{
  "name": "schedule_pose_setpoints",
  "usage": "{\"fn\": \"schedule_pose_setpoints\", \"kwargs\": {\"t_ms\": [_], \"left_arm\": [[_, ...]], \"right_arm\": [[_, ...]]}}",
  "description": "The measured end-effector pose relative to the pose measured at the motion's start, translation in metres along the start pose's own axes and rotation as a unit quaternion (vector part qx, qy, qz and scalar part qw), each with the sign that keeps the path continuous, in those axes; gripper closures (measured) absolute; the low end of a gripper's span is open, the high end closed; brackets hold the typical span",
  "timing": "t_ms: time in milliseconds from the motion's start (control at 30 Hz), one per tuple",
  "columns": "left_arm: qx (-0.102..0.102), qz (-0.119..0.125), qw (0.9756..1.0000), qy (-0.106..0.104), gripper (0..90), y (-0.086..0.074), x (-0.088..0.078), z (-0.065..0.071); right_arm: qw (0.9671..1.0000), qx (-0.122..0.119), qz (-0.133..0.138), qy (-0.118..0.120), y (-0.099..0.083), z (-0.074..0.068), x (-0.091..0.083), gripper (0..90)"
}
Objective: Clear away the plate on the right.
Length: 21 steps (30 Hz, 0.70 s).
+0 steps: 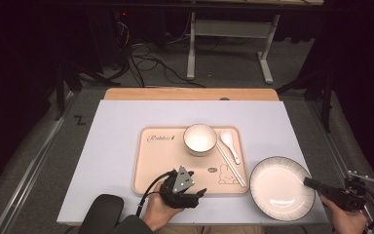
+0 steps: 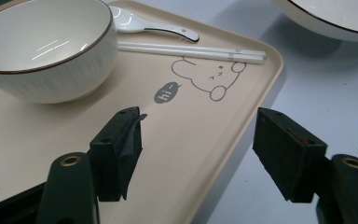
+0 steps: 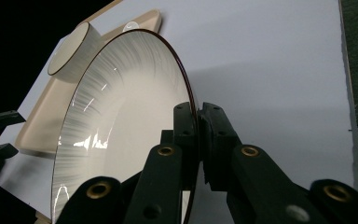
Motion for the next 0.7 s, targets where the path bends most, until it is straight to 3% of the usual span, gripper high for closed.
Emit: {"fn": "schedule_pose_setpoints", "kwargs": {"t_ms": [267,700], "left_arm": [[0.002,-0.012,0.9998,-0.013,32.6,0.000,0.004,0.008],[-0.015,-0.012,0.9996,-0.018,30.9,0.003,0.006,0.009]], "right_arm": [[0.9999,0.010,0.004,0.006,-0.004,-0.002,-0.007,86.8],[0.9997,-0.006,-0.004,0.024,-0.003,-0.014,-0.001,86.8]]}}
Point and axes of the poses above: each handheld gripper's, and its own axes: x roughly forward along the jaws, y roughly out of its top, z roughly to its right, the point moved 3 cm from there along x, roughly forward along the jaws, and after that the axes turned 7 degrees about z, right-handed, at the moved point
